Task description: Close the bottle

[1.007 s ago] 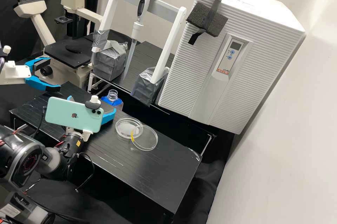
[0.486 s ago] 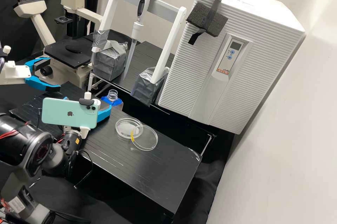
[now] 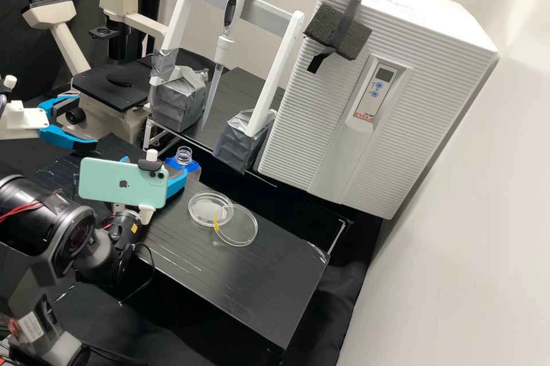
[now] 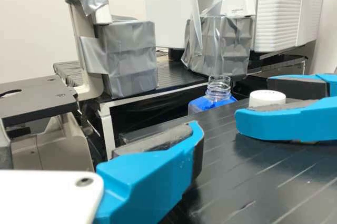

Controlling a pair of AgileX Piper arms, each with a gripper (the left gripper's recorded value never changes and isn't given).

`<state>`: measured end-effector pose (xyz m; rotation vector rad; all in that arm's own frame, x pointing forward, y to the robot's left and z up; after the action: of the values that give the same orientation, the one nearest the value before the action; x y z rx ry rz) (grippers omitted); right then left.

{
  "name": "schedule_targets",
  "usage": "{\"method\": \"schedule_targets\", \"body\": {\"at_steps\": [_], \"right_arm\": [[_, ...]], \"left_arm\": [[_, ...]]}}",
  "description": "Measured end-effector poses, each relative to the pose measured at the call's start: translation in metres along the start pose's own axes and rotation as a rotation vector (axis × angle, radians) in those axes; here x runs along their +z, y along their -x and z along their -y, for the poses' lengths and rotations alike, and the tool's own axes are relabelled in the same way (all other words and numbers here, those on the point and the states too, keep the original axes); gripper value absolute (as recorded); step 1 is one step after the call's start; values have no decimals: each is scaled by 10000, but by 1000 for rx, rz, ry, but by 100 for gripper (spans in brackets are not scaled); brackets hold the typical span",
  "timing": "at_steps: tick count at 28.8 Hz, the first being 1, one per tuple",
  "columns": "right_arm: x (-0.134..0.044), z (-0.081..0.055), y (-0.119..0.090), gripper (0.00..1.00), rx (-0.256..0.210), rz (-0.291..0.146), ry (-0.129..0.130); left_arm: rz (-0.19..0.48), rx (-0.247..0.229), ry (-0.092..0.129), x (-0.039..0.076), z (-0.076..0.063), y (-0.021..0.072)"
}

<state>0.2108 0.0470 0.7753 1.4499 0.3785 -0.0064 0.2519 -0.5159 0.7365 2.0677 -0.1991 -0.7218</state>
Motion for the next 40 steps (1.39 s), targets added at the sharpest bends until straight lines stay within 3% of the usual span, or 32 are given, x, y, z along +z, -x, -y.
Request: {"method": "schedule_targets", "body": {"at_steps": [9,40], "right_arm": [[53,-34,13,0,17,25,-8],[28,-9,17,0,9,11,-11]], "left_arm": [[7,4,-2,15,-12,-15],[0,13,2,13,-33,-37]]}}
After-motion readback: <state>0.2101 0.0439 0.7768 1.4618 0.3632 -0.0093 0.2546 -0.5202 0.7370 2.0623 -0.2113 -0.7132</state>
